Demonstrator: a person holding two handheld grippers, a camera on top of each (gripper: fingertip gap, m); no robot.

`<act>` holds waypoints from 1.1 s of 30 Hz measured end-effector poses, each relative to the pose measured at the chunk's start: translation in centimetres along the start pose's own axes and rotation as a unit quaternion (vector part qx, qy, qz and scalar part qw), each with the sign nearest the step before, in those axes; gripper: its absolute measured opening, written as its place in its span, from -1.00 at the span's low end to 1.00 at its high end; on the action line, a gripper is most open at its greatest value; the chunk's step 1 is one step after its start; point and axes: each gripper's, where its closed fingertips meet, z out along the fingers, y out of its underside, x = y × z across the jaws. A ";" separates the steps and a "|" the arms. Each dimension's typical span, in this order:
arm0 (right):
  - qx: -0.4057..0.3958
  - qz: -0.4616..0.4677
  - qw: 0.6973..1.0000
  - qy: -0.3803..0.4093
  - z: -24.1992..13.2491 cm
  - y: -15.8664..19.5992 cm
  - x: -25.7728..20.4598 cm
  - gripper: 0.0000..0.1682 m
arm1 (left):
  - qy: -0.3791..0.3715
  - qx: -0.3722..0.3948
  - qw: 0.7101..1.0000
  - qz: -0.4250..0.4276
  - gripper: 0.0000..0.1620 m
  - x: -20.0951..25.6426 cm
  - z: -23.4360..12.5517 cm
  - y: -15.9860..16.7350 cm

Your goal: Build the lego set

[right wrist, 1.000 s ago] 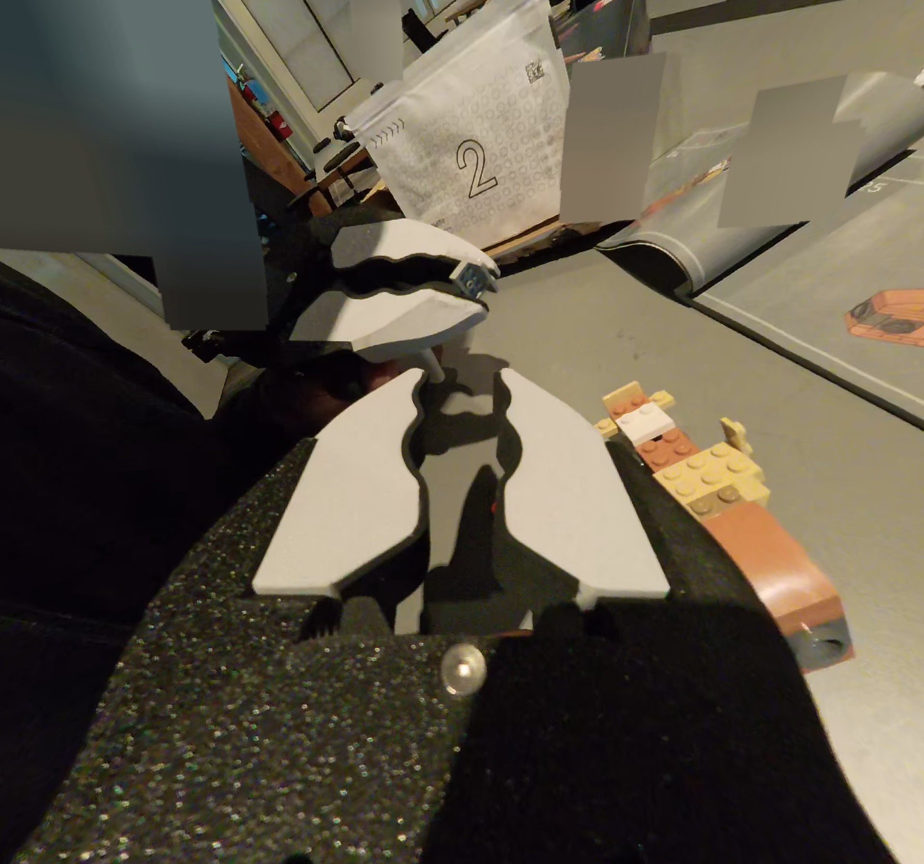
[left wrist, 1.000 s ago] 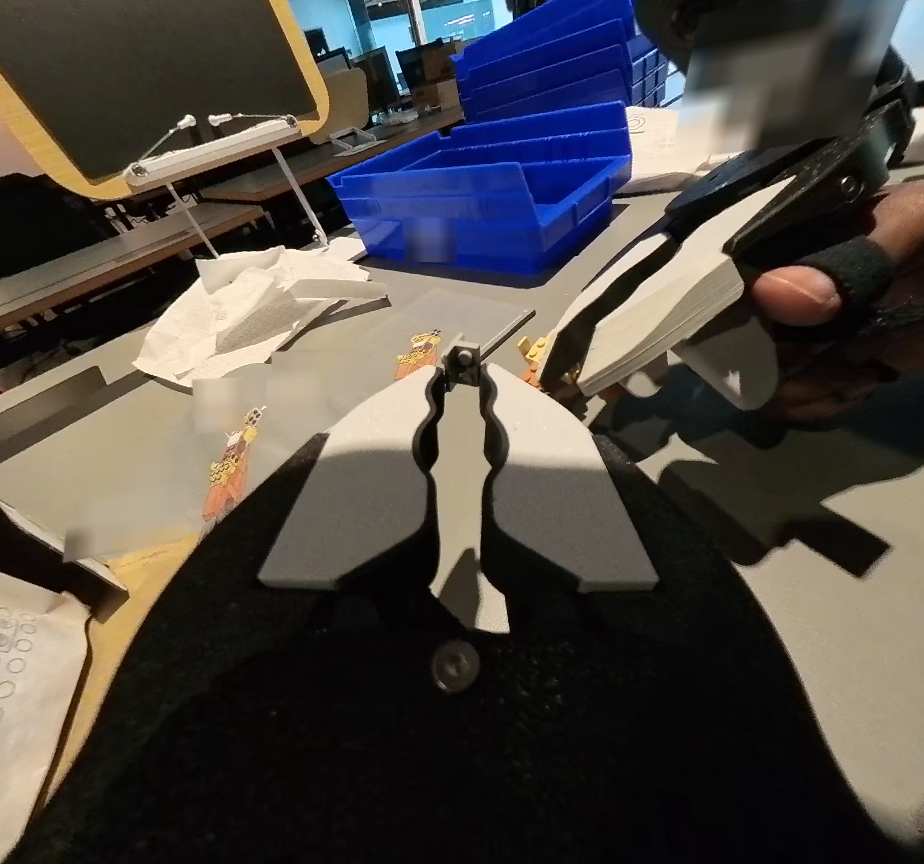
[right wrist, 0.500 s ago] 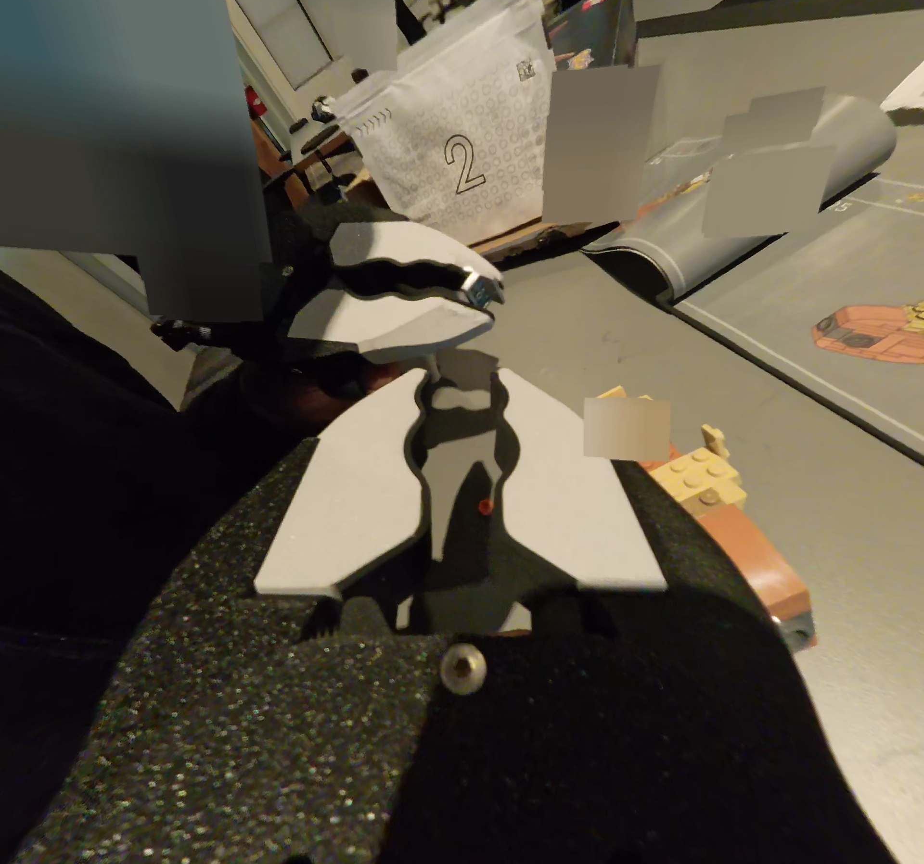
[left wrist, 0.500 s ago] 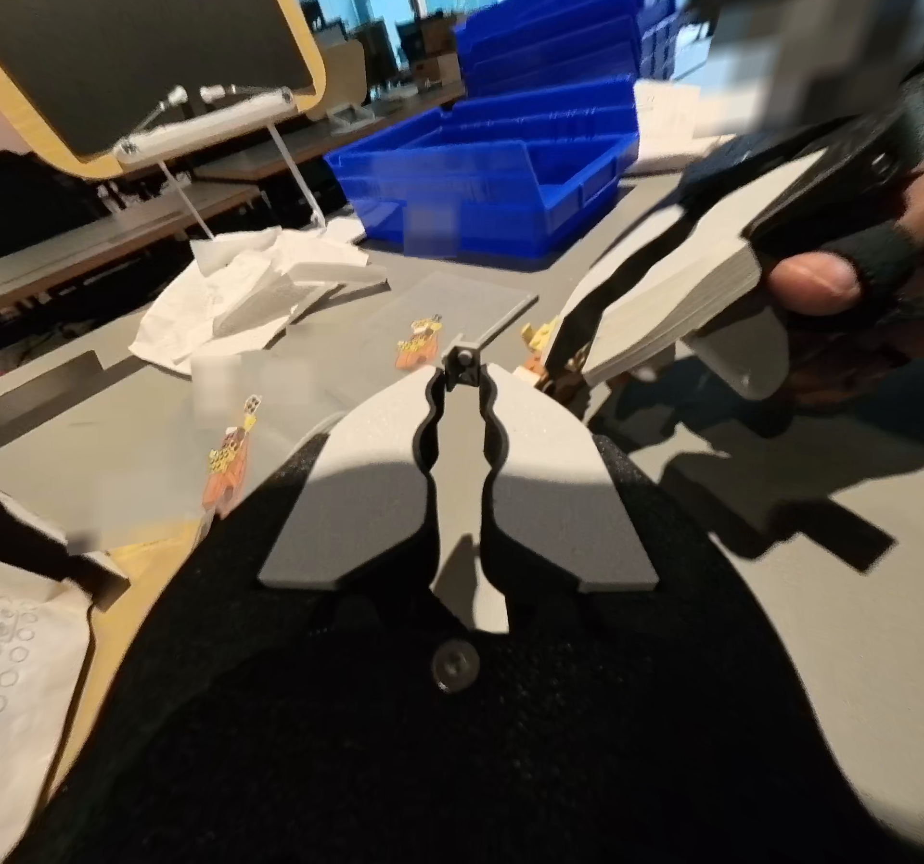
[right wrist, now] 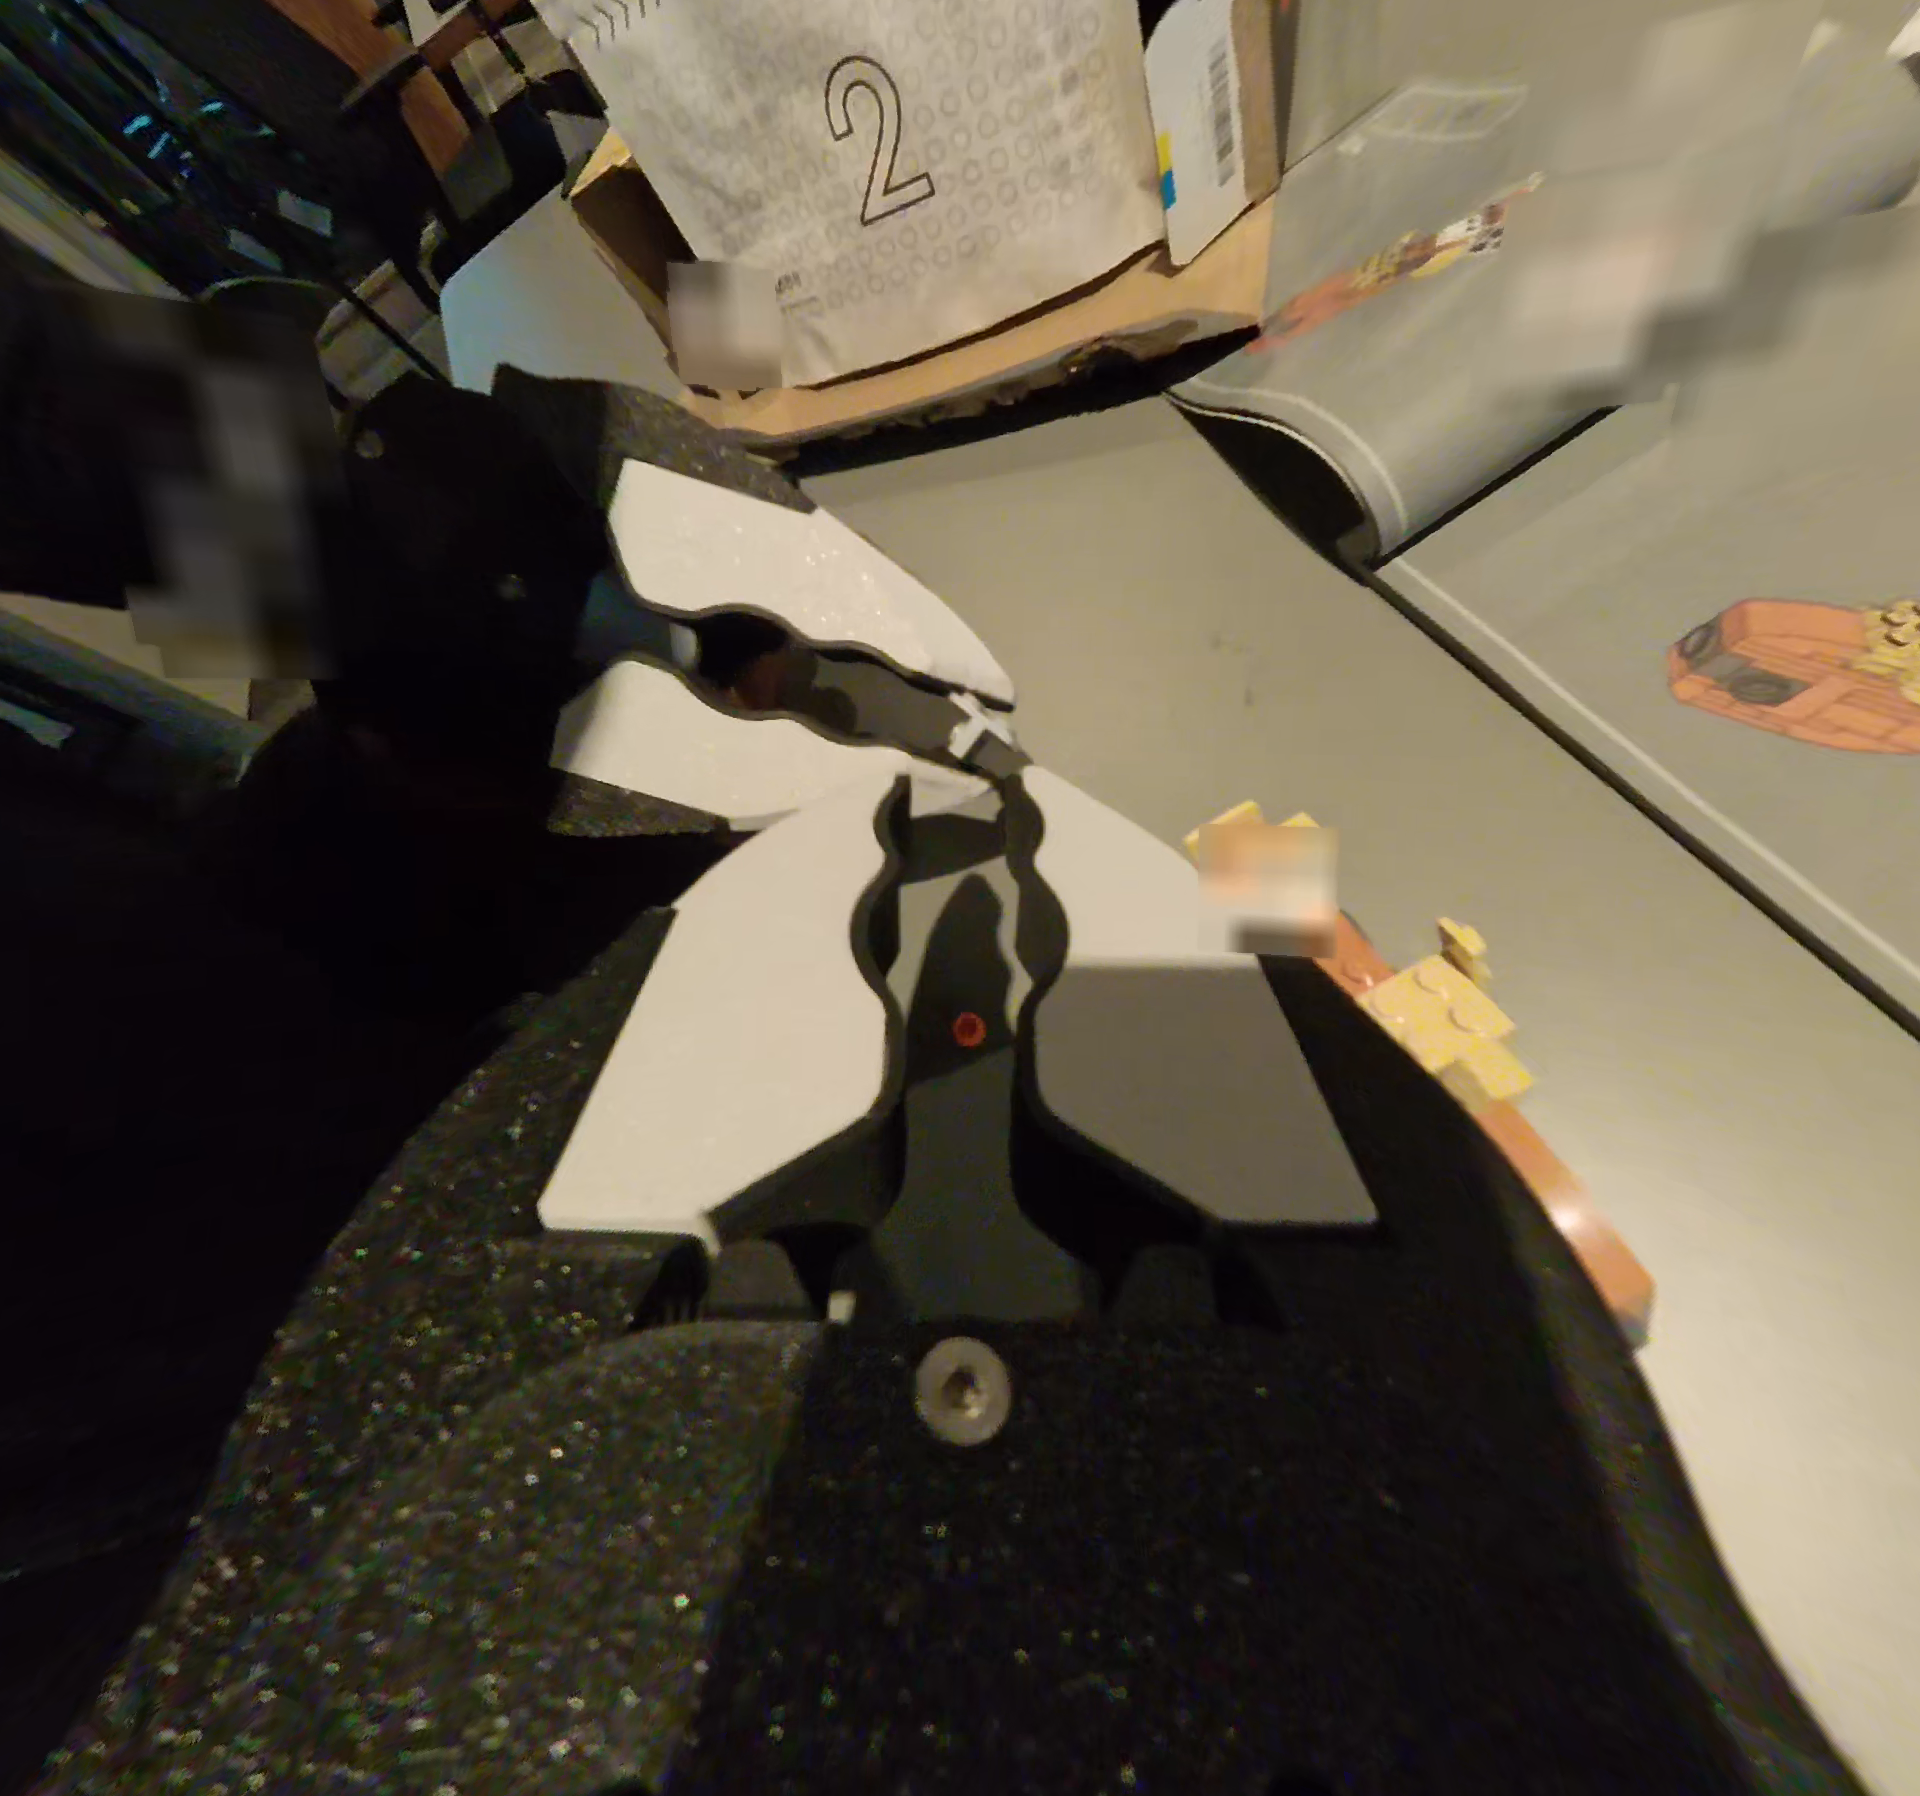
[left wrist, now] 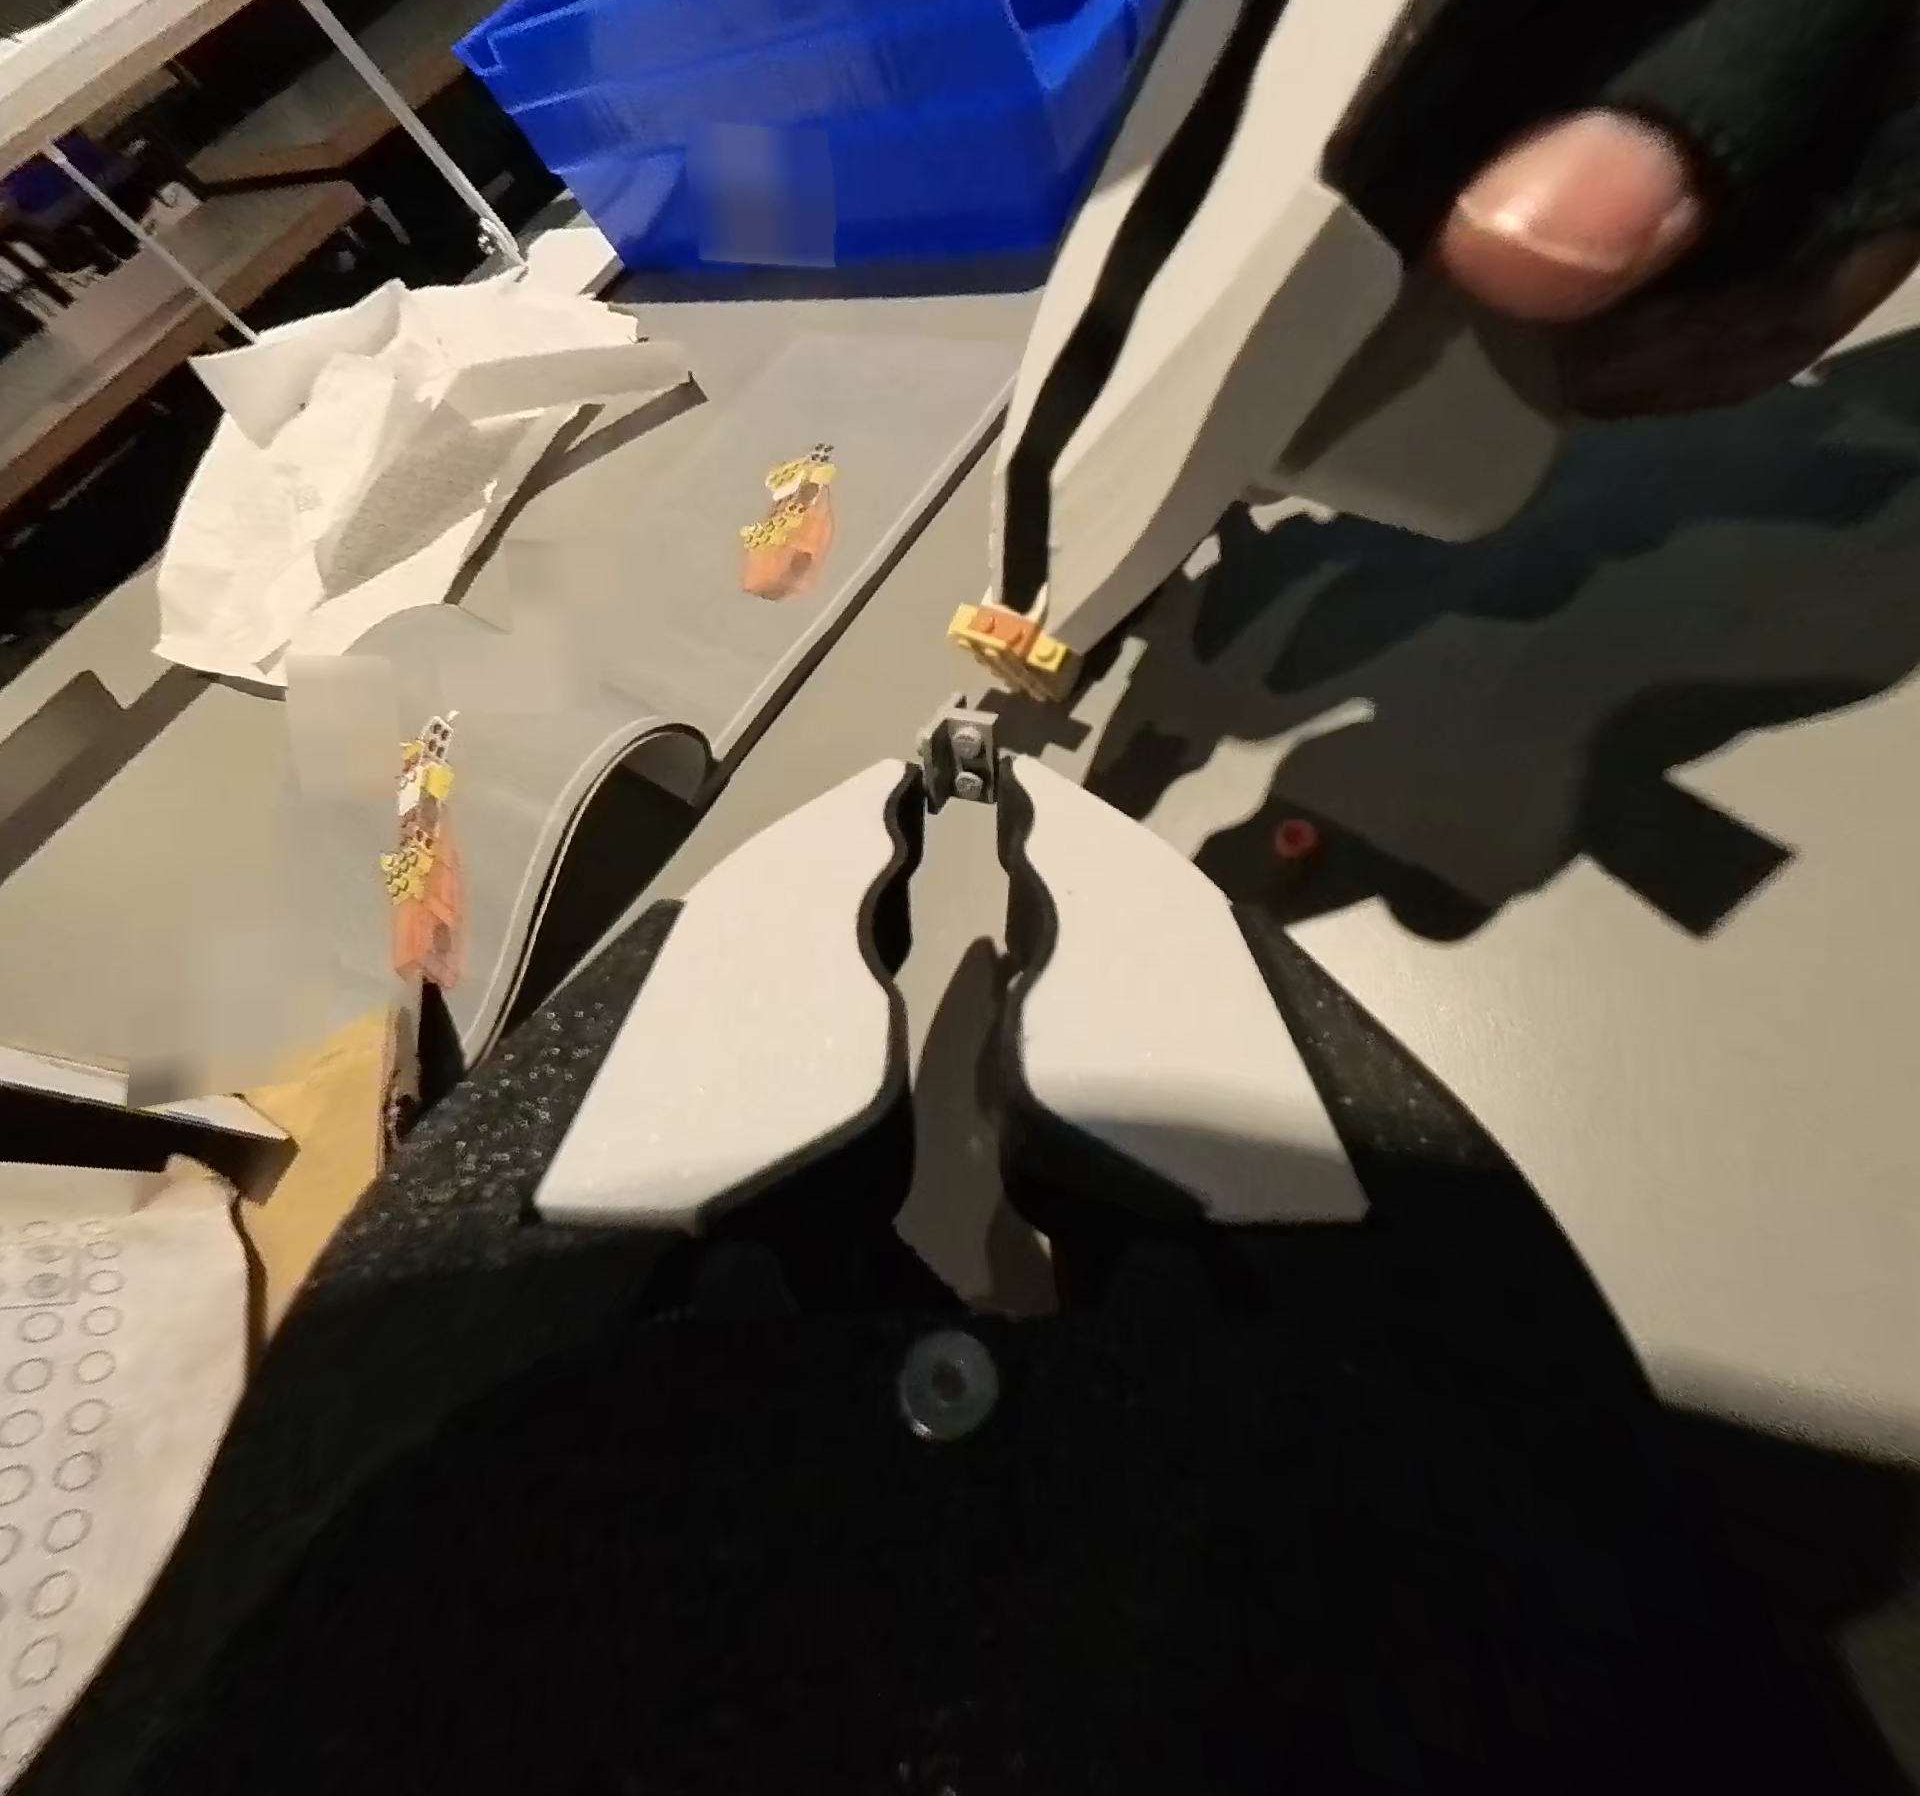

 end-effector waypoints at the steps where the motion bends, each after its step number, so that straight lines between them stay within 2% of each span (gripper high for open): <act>1: -0.002 0.003 1.000 -0.003 0.1 0.0 -0.1 -0.80 | -0.002 -0.003 1.000 0.005 -0.84 0.1 0.0 0.1; 19: -0.036 0.008 0.999 0.030 1.7 0.9 0.3 -0.93 | -0.048 -0.019 0.996 0.066 -0.84 0.3 0.0 0.2; 33: -0.010 0.069 0.997 -0.027 1.3 1.0 -0.2 -0.96 | -0.034 0.004 0.995 0.095 -0.84 0.7 -0.7 -0.2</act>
